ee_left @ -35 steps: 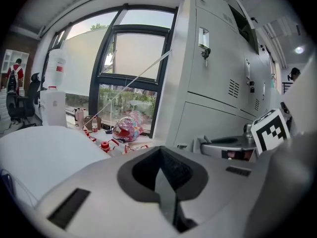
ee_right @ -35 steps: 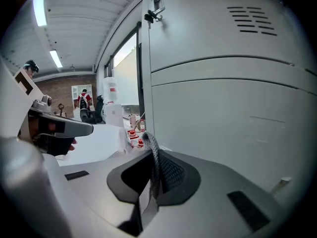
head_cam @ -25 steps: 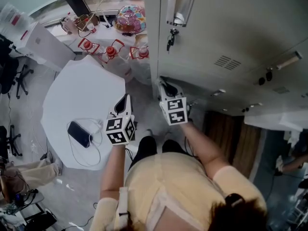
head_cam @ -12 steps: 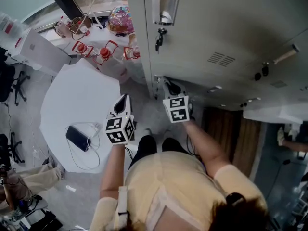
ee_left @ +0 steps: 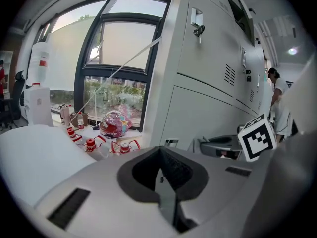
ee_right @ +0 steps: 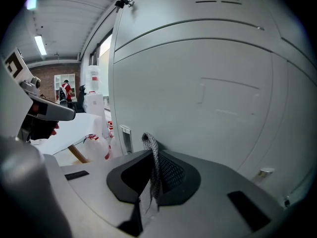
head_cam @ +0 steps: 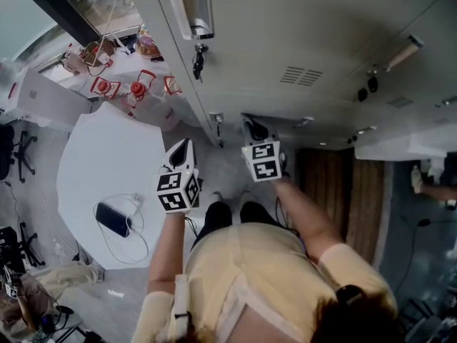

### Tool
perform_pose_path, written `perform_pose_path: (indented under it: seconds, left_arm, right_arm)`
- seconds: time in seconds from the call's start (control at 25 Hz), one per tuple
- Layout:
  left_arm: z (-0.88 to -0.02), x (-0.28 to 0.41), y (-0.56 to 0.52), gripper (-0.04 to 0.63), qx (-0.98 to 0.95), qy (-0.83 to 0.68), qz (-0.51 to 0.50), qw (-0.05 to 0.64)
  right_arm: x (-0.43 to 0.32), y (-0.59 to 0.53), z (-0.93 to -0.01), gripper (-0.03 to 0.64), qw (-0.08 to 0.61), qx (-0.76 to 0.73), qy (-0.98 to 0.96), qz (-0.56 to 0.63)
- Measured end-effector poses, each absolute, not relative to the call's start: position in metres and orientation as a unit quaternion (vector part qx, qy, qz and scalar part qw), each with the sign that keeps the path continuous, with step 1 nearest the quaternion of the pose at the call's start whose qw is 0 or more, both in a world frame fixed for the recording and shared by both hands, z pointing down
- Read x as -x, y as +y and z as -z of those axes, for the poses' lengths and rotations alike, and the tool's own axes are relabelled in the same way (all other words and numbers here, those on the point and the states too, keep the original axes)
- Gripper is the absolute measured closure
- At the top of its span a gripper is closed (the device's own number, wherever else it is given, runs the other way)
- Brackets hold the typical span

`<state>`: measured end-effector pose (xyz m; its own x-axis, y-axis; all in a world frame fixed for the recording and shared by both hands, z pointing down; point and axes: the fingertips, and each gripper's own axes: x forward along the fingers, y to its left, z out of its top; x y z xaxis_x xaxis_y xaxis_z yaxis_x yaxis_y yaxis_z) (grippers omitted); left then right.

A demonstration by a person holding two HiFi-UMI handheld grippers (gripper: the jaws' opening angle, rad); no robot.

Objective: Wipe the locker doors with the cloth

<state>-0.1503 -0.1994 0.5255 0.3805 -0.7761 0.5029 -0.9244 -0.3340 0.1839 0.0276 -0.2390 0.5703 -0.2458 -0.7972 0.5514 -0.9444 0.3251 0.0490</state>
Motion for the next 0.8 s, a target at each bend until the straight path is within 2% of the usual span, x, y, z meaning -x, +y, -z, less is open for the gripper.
perform_pose_path:
  seconds: [0.8]
  left_arm:
    - [-0.528, 0.067, -0.217, 0.594, -0.846, -0.455, -0.179, 0.215]
  right_arm:
    - [-0.137, -0.220, -0.576, 0.598, 0.251, -0.645, -0.701, -0.171]
